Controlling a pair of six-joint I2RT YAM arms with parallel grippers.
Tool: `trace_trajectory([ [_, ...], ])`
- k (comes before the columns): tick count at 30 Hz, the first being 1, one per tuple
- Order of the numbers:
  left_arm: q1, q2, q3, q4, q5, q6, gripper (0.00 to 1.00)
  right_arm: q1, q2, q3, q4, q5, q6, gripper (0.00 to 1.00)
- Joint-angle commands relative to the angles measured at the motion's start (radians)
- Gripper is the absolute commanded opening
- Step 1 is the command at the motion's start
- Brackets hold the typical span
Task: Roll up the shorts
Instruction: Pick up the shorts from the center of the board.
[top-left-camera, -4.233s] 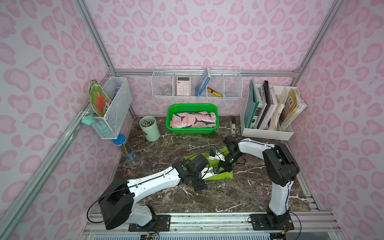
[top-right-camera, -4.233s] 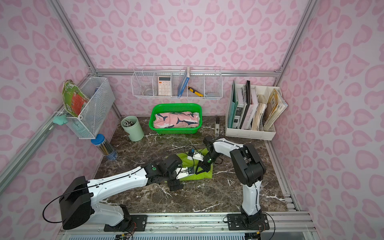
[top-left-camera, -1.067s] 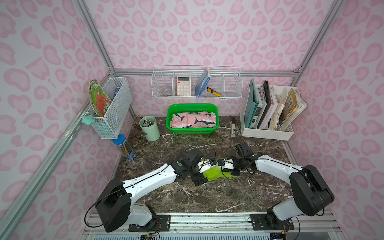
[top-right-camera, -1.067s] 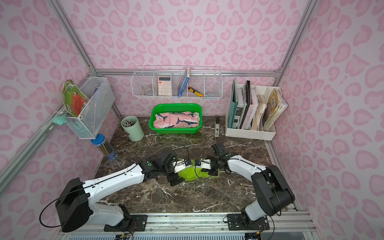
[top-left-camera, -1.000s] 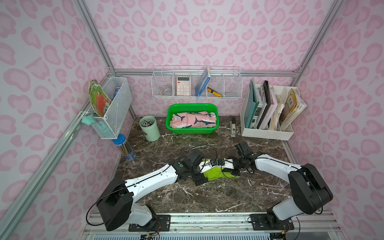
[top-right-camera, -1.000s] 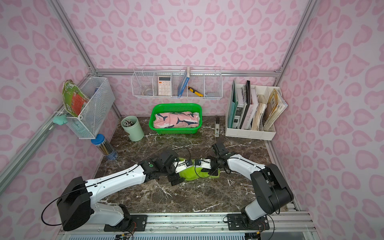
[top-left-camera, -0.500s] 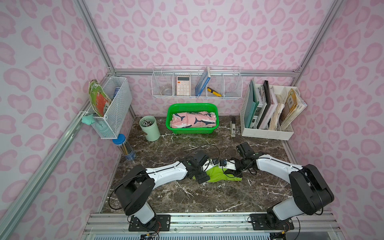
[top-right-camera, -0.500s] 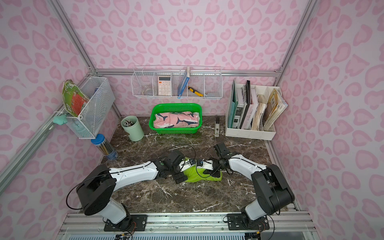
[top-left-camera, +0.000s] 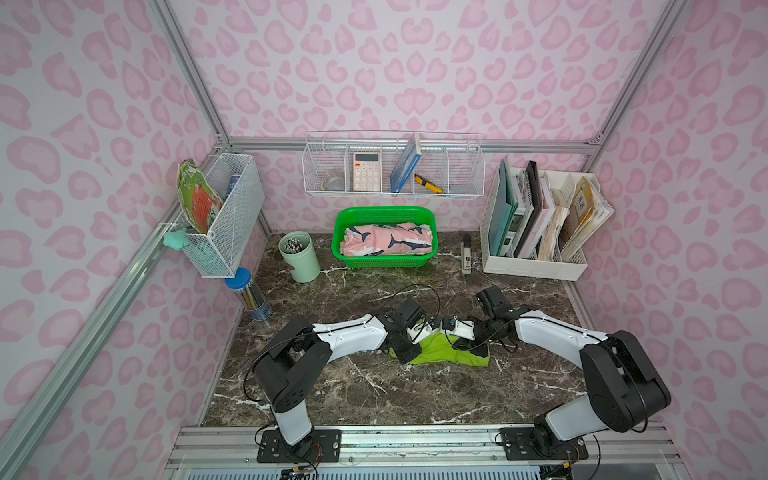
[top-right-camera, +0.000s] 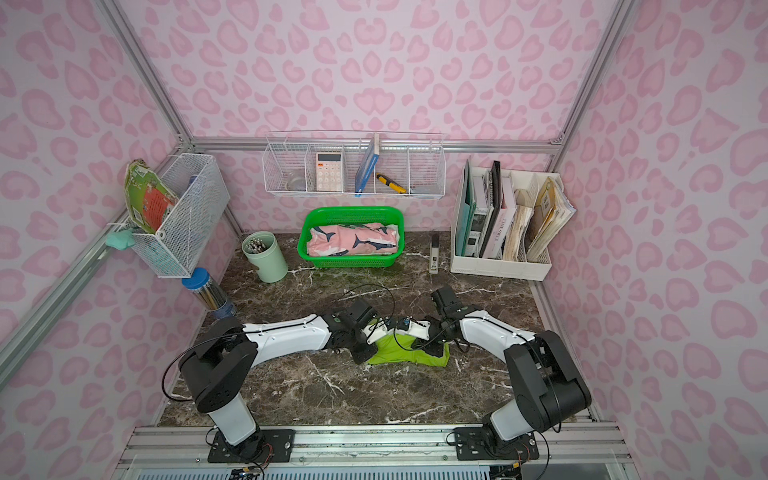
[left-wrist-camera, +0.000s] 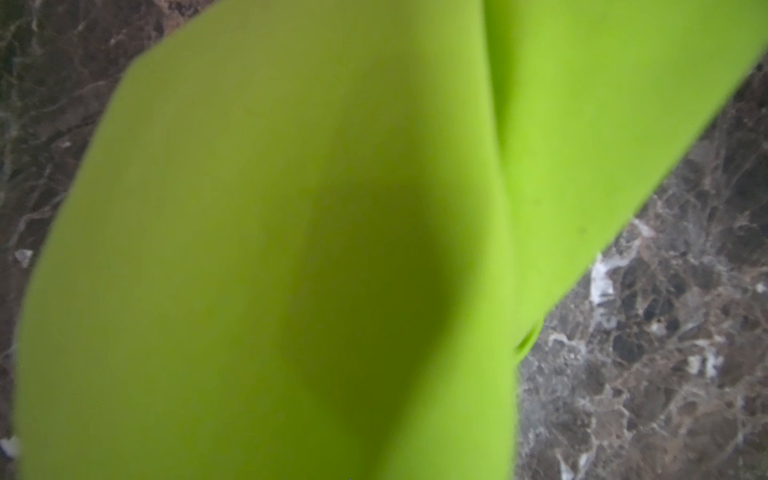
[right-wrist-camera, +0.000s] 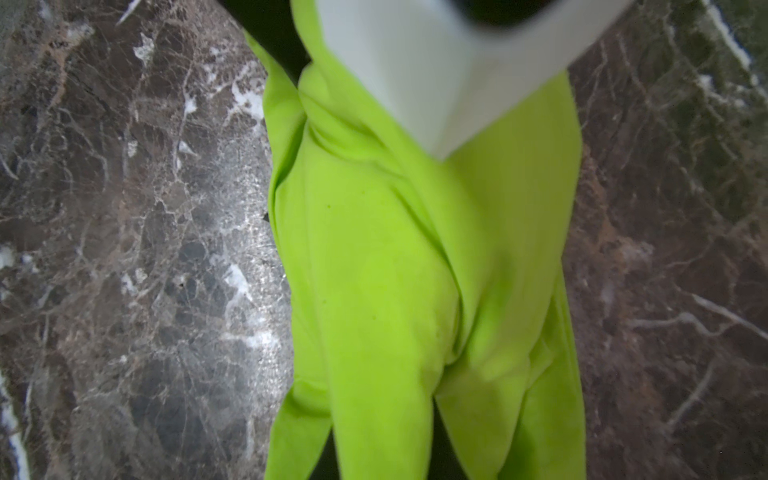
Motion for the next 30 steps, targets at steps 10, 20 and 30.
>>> trace_trajectory([
  [10,0.020,-0.052,0.008,-0.063,-0.042,0.011,0.00,0.018,-0.122,-0.091,0.153,0.042,-0.032,0.00],
  [20,0.113,-0.141,0.094,-0.121,-0.083,-0.020,0.00,0.012,-0.255,-0.095,0.262,0.104,-0.004,0.00],
  [30,0.237,-0.156,0.208,-0.063,-0.229,0.031,0.00,-0.003,-0.197,0.032,0.389,0.244,-0.045,0.00],
])
